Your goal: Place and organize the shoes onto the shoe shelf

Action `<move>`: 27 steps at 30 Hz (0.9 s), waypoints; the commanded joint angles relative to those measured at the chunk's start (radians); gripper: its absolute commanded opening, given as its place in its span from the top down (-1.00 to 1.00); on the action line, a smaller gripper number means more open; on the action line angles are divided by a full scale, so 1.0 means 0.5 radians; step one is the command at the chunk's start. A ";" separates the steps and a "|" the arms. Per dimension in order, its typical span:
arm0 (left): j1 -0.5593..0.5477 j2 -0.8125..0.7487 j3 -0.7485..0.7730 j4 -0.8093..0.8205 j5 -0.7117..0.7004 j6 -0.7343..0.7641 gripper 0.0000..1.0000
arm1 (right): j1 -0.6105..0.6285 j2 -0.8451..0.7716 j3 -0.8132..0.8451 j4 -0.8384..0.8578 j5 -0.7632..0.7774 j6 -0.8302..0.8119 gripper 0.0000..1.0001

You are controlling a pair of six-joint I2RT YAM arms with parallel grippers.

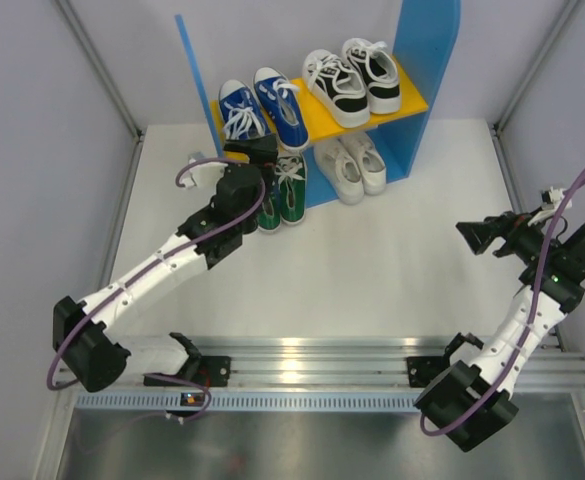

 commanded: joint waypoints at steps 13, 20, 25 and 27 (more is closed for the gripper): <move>0.043 -0.256 -0.094 -0.331 0.029 -0.072 -0.78 | -0.046 -0.056 -0.013 0.084 -0.097 0.002 -0.99; 0.043 -0.538 -0.231 -0.233 0.298 0.385 -0.52 | -0.049 -0.084 -0.007 0.078 -0.122 -0.007 -0.99; 0.046 -0.964 -0.345 -0.186 0.421 1.418 -0.68 | -0.049 -0.075 -0.004 0.054 -0.146 -0.031 -0.99; 0.046 -1.069 -0.257 -0.384 0.357 1.784 -0.73 | -0.049 -0.056 -0.004 0.060 -0.171 -0.022 -0.99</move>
